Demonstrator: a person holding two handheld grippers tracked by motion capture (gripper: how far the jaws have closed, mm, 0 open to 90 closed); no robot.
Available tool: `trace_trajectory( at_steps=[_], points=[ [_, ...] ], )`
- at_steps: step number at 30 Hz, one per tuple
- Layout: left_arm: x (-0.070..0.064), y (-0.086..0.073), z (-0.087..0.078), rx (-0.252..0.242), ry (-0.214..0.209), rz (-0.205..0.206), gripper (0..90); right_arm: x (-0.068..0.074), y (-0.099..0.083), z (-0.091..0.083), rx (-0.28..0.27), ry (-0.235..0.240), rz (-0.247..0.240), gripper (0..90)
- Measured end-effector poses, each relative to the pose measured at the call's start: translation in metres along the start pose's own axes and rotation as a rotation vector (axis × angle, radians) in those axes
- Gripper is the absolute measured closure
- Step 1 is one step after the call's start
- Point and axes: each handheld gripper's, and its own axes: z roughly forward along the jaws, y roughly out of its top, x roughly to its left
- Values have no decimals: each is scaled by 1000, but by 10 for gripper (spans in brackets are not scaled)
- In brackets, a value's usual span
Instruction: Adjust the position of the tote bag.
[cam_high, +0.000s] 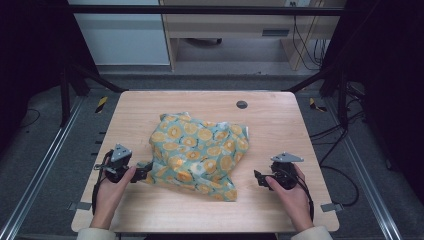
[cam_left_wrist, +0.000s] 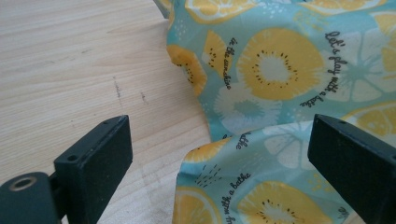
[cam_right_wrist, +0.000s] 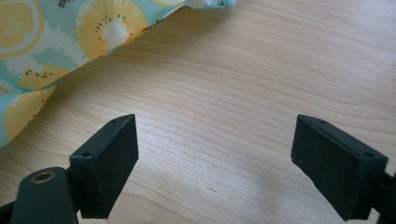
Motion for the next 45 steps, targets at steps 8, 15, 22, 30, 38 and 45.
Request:
trace_trajectory(
  at_steps=[8,15,22,30,38,45],
  points=[
    [1,-1,0,11,3,-4,67,-3,1,2,3,25,32,149],
    [0,-1,1,15,6,-2,67,-4,3,0,1,39,39,155],
    [0,-3,-3,7,11,-4,67,1,20,-2,-18,54,12,161],
    [-3,-4,-5,12,11,8,68,1,55,8,-28,79,0,178],
    [-6,-3,-6,5,10,20,68,6,103,28,-12,76,-9,132],
    [-5,-4,-6,6,11,13,68,8,133,56,18,49,-8,97]
  ],
)
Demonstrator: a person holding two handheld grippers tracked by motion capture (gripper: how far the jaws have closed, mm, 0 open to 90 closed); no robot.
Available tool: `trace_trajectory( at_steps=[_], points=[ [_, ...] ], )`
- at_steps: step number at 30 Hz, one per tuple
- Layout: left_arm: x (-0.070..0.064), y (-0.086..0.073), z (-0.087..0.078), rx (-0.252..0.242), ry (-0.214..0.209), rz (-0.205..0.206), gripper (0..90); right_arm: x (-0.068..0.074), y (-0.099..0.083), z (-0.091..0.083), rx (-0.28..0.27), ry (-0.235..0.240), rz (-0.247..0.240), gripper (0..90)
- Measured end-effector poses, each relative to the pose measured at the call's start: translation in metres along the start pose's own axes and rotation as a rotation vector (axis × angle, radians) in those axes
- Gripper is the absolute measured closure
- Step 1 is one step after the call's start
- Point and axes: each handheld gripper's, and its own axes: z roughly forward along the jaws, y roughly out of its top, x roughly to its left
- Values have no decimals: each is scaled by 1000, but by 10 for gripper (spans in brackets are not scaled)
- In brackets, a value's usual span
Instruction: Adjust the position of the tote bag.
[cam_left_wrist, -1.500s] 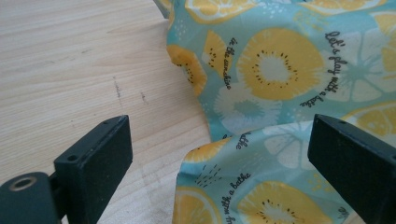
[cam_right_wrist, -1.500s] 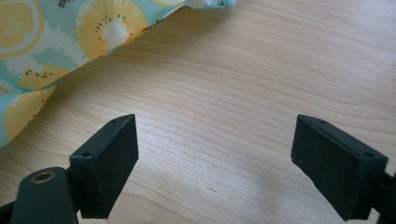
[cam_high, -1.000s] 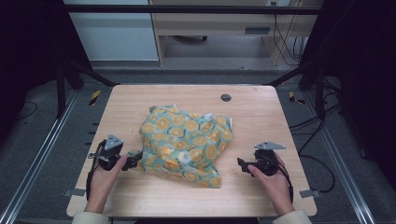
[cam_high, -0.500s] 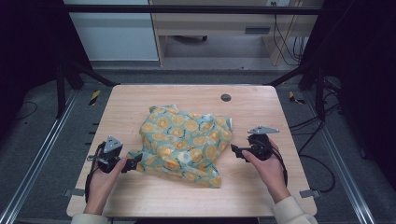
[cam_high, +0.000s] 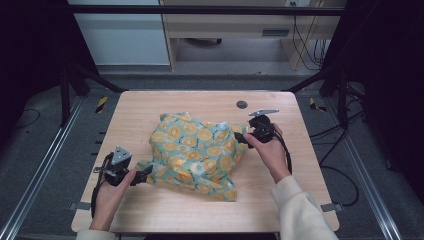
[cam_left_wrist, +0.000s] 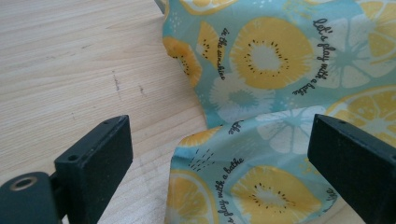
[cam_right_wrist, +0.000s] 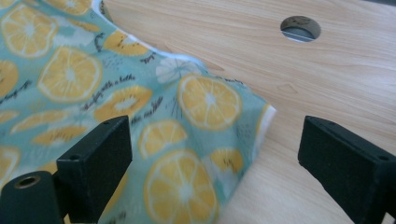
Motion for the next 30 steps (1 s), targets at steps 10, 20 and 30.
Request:
trace_trajectory(
  at_steps=[10,20,30],
  points=[
    [1,-3,-4,-4,-3,-5,68,-8,16,53,63,-15,28,98],
    [0,-4,-4,-1,1,-4,68,-10,-8,77,150,-18,22,133],
    [0,-4,-4,5,0,-2,68,-7,-13,74,134,-11,-43,523]
  ],
)
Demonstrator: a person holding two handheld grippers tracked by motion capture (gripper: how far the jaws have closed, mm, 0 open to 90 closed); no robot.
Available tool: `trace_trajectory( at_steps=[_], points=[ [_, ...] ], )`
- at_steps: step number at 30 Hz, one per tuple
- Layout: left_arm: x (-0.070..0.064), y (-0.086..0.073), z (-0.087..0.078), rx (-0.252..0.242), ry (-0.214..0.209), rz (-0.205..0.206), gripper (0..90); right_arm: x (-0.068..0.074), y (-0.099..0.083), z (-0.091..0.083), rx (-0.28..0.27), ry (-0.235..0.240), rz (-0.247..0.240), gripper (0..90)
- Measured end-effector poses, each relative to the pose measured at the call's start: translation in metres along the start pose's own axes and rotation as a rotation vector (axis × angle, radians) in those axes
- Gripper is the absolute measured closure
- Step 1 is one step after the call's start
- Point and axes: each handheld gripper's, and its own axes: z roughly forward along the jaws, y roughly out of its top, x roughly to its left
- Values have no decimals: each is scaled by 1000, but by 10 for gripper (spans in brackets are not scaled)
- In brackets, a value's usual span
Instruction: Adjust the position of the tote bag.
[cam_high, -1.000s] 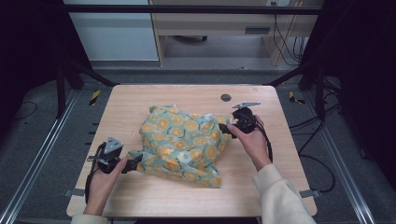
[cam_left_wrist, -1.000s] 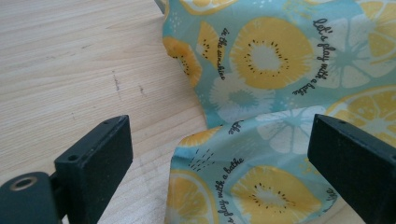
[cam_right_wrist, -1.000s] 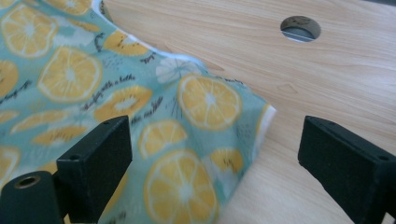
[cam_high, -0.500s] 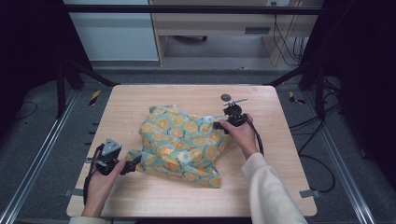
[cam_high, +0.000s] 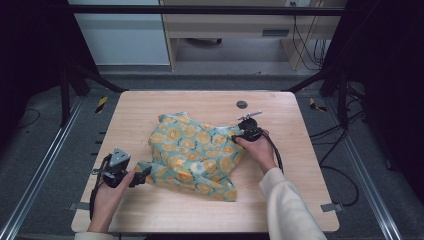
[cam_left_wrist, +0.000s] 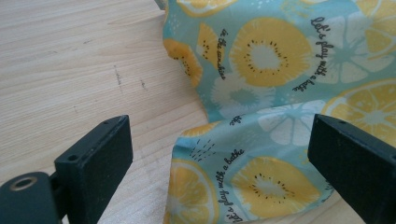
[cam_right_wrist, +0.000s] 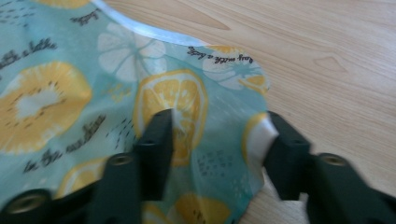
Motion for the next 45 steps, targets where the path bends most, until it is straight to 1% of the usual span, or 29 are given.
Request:
trace_trajectory(
  at_steps=[2,6,7,8,9,10,12,13,14,16,17,19,22,23,24,25,26,28,30,31,32,33,34,36,37,39,41,42,45],
  points=[
    [0,0,0,1,0,1,68,2,0,-1,-3,11,-26,624],
    [-1,1,0,2,-9,-1,67,7,0,-5,-14,38,-48,811],
    [-1,1,0,-3,-10,-9,68,7,0,-6,-19,46,-60,843],
    [-1,1,0,-3,-10,-9,69,7,0,-6,-19,46,-60,843],
    [-1,2,0,-5,-16,-7,70,9,1,-10,-29,57,-68,885],
    [-1,2,0,-6,-20,-8,70,9,1,-10,-29,57,-68,885],
    [-2,4,0,-11,-22,-6,74,11,2,-15,-49,75,-73,894],
    [-2,4,1,-9,-29,-14,76,13,3,-22,-66,93,-87,896],
    [-2,5,2,-4,-31,-20,76,13,3,-22,-66,93,-87,896],
    [-1,9,6,2,-21,-8,85,17,4,-32,-94,122,-109,897],
    [-1,9,6,2,-21,-8,86,17,4,-32,-94,122,-109,897],
    [3,17,7,-5,-12,-11,89,20,5,-38,-106,134,-124,898],
    [10,33,11,-16,-12,-16,103,26,6,-45,-118,157,-149,898],
    [15,44,14,-14,-15,-18,107,30,6,-48,-123,167,-170,898],
    [15,44,14,-14,-15,-18,110,32,6,-49,-123,169,-176,898],
    [18,54,19,-10,-25,-16,127,34,6,-49,-121,173,-183,898],
    [18,54,19,-10,-25,-16,146,35,6,-49,-119,175,-192,898],
    [20,62,23,-17,-29,-23,152,36,6,-50,-117,175,-193,898],
    [22,71,29,-16,-24,-19,158,37,6,-50,-120,179,-198,898],
    [24,78,34,-6,-31,-18,175,37,6,-50,-121,184,-199,898],
    [24,78,34,-6,-31,-18,191,37,6,-50,-121,184,-199,898],
    [25,85,40,-4,-35,-17,206,37,6,-50,-123,185,-197,898],
    [25,85,40,-4,-35,-17,212,36,6,-50,-124,186,-192,898],
    [25,92,48,21,-32,4,226,35,6,-51,-126,188,-189,898],
    [24,95,55,49,-38,12,237,35,6,-52,-128,190,-192,898],
    [24,96,59,59,-41,11,247,35,6,-52,-129,189,-193,898],
    [22,97,67,92,-46,32,246,34,6,-54,-127,190,-189,898],
    [23,97,71,99,-43,40,246,33,6,-54,-130,188,-188,898],
    [23,97,76,113,-57,30,251,32,6,-56,-130,189,-189,898]
  ],
)
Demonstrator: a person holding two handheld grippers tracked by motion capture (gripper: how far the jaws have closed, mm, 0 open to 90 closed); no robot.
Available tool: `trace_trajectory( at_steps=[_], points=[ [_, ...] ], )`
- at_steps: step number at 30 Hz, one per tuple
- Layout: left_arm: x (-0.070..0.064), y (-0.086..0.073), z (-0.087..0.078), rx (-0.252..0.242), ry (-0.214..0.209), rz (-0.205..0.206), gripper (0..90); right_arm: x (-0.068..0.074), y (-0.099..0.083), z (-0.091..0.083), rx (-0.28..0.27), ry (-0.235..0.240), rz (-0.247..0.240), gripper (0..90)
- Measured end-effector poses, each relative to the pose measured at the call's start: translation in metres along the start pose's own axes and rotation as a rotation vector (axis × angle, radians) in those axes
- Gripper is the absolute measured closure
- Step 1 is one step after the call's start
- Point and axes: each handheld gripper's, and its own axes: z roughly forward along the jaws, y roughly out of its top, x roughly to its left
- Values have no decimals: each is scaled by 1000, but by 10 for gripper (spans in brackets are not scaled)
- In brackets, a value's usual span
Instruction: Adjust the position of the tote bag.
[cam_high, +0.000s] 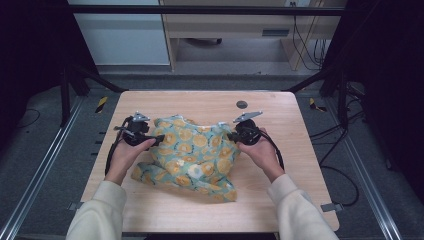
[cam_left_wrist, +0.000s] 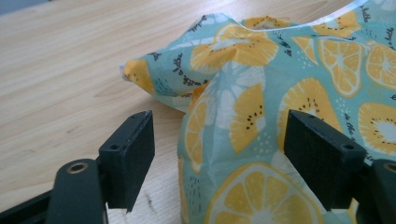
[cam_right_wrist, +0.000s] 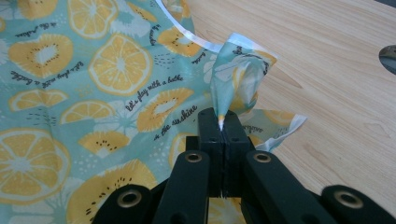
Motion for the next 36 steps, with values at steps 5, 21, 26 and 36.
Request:
trace_trajectory(
  at_steps=[5,21,26,36],
  points=[
    [-2,0,9,40,-11,1,273,-1,0,-3,-9,3,4,898],
    [-15,5,6,10,7,68,900,-10,-1,-18,-20,-11,-2,900],
    [-22,5,-14,-73,30,65,900,-18,-2,-33,-53,-30,17,900],
    [-27,3,-31,-114,53,68,900,-22,2,-67,-130,-86,-9,900]
  ],
)
